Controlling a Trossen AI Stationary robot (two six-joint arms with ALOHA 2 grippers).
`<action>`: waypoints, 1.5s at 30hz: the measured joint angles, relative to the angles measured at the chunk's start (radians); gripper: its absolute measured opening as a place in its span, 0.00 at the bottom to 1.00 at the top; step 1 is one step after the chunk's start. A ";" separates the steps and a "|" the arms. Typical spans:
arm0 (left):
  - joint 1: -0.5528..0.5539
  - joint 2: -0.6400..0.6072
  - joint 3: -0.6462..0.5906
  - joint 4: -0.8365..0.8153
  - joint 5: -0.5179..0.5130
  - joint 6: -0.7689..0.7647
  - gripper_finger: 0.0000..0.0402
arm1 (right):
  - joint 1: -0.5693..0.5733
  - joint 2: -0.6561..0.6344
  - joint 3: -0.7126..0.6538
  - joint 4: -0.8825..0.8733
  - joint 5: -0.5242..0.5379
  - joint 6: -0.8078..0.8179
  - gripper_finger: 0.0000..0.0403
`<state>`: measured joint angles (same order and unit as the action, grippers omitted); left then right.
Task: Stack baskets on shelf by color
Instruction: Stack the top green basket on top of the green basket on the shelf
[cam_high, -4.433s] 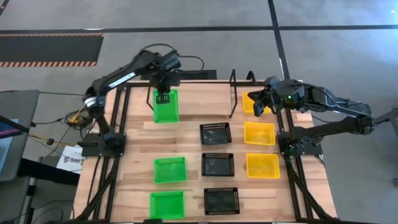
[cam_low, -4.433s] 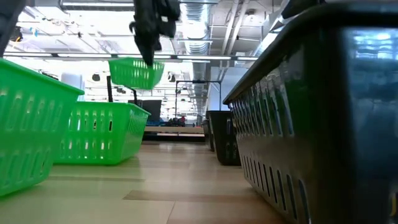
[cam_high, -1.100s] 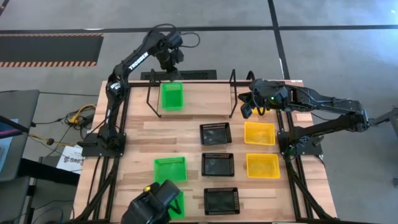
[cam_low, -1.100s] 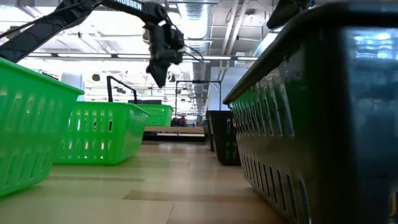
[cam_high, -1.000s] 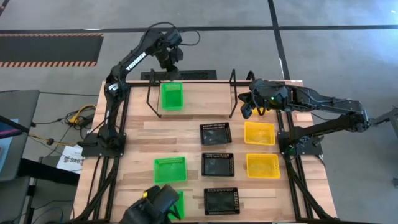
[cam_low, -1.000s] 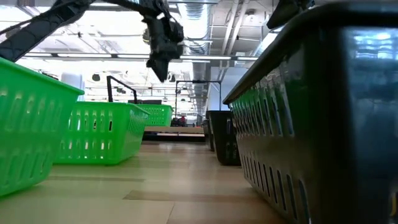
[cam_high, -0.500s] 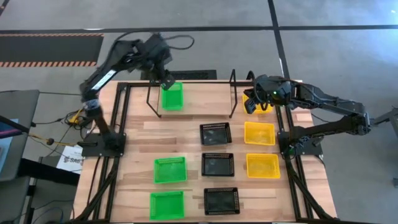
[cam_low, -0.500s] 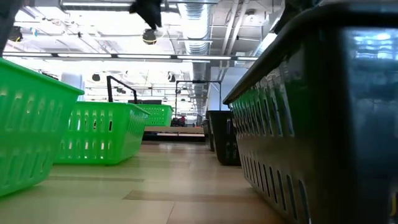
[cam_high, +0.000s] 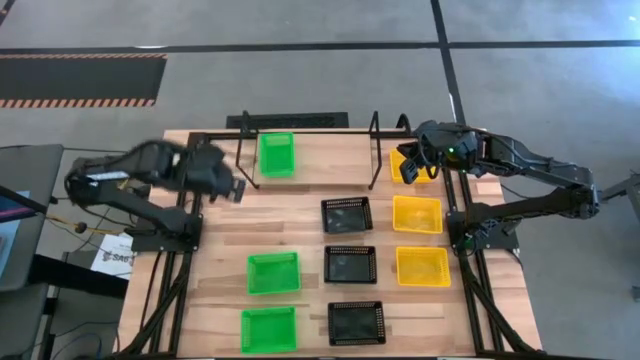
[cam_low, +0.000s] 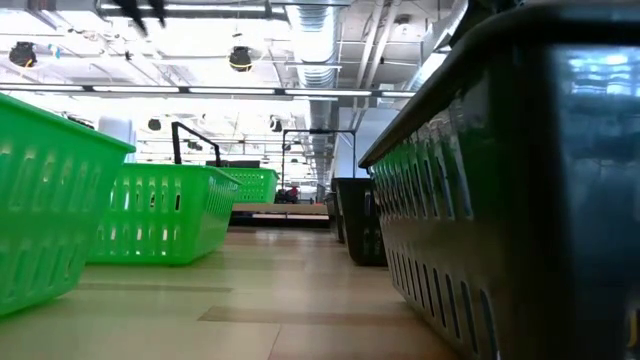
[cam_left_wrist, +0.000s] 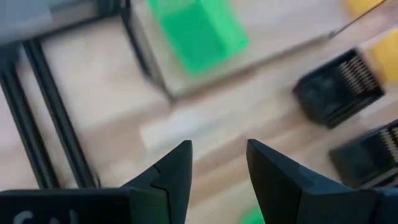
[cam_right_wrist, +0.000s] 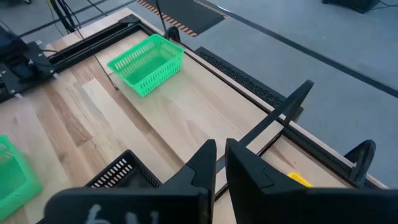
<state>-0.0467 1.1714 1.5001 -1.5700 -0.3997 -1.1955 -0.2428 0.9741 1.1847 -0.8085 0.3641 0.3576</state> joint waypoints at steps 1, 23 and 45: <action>-0.038 -0.021 -0.059 -0.001 0.013 -0.072 0.35 | 0.000 0.000 0.000 0.000 0.000 0.000 0.15; -0.513 0.070 -0.456 0.355 0.295 -0.671 0.35 | 0.001 0.010 0.000 0.001 -0.029 0.088 0.15; -0.580 0.387 -0.456 0.635 0.258 -1.126 0.35 | 0.001 0.010 0.000 0.001 -0.054 -0.012 0.15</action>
<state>-0.6271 1.5579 1.0439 -0.9354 -0.1421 -2.3215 -0.2420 0.9836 1.1847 -0.8074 0.3103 0.3455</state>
